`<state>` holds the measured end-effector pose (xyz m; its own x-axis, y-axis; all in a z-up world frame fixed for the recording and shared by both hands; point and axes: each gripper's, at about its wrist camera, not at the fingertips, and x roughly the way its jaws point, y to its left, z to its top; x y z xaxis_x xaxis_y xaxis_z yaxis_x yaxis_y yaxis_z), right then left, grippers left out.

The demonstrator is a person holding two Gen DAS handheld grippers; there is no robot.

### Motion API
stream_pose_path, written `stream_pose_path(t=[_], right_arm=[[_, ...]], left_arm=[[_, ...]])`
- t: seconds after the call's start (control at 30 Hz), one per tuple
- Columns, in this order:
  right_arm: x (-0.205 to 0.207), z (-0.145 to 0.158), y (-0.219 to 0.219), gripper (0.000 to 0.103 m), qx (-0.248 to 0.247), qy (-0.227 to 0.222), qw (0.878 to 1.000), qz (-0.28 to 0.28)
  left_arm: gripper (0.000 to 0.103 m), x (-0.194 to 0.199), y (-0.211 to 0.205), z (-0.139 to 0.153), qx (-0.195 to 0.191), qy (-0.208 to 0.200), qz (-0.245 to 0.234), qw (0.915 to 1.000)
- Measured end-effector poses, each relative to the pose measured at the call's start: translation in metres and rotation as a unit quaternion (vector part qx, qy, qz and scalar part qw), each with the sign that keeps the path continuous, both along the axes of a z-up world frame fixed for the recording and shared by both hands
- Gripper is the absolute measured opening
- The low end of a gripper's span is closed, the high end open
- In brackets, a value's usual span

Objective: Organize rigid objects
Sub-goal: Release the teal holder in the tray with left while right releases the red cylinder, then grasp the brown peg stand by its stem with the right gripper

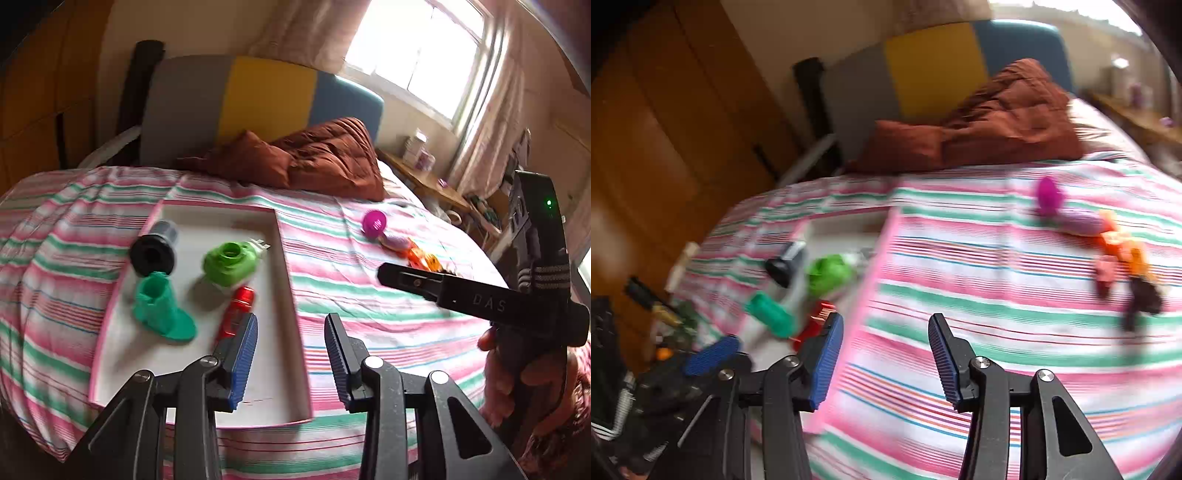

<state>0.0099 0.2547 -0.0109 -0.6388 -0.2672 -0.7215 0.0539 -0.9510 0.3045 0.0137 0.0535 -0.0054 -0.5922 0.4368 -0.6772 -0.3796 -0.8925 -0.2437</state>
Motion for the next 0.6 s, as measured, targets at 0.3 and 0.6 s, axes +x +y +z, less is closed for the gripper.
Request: stream_pose_path(t=[0.3,0.6], right_arm=[[0.015,-0.024,0.102,0.066,0.055,-0.034,0.987,-0.149],[0.004,-0.065,0.19,0.058,0.048,-0.082,0.967,-0.237]], left_arm=[[0.037,0.007,0.044,-0.003,-0.01,-0.016,-0.049,0.9986],[0.037,0.008,0.072,-0.006,-0.008,-0.032,-0.067,0.9972]])
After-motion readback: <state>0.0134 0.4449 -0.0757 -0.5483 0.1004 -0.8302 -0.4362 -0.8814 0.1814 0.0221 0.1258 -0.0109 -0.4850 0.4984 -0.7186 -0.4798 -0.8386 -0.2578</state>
